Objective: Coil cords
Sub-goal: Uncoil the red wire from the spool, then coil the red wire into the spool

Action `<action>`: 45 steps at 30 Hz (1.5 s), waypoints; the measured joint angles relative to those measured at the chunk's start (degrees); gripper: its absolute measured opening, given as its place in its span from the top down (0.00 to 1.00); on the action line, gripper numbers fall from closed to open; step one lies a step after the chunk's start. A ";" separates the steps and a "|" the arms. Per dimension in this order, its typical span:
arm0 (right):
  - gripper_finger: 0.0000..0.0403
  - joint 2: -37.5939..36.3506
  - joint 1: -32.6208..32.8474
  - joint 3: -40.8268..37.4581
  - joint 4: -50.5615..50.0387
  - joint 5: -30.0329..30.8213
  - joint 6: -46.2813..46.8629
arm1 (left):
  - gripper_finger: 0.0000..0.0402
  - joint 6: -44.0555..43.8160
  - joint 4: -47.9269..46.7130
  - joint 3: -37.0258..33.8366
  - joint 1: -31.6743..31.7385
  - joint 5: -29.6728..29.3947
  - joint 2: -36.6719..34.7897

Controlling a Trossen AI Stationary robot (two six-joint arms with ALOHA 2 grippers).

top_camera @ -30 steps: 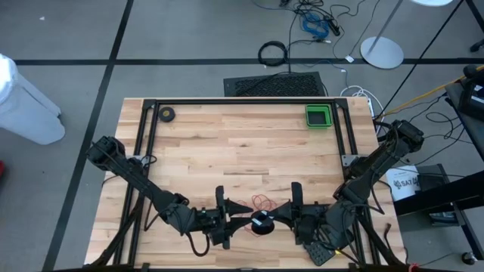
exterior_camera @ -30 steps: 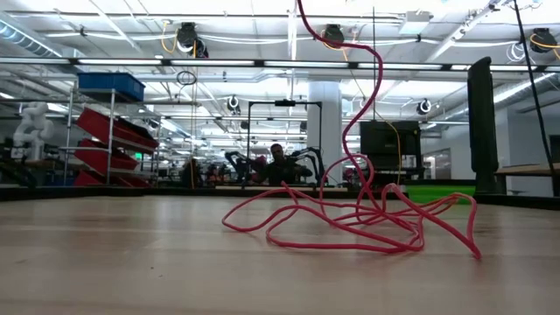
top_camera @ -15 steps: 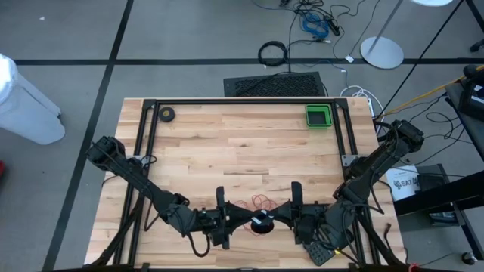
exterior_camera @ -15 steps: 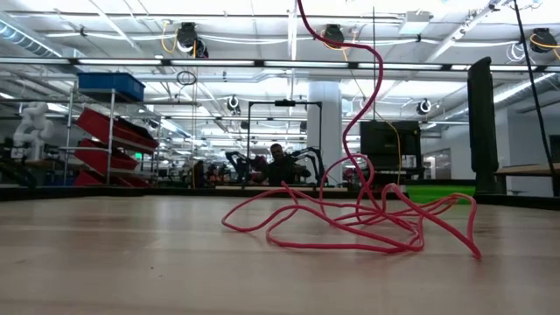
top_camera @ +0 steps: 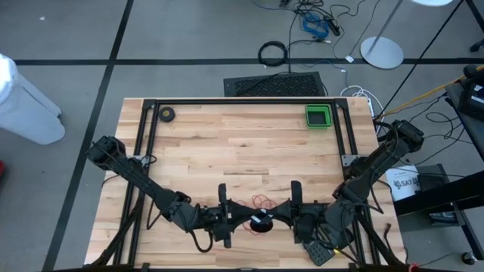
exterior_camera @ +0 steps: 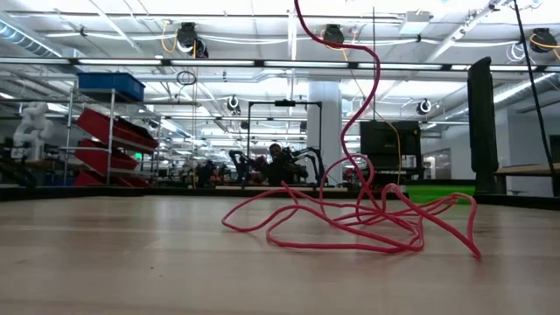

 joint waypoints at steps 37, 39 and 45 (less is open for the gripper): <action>0.75 0.04 1.45 0.00 0.01 12.63 9.44 | 0.99 9.18 1.66 0.04 -4.16 -9.56 -1.08; 0.73 0.04 0.40 0.00 0.06 12.62 11.95 | 0.99 7.66 1.43 0.04 -4.99 -9.91 -2.51; 0.68 0.04 -3.38 -0.07 -0.81 6.65 19.65 | 1.00 6.98 -0.81 0.09 -8.50 -13.67 -6.40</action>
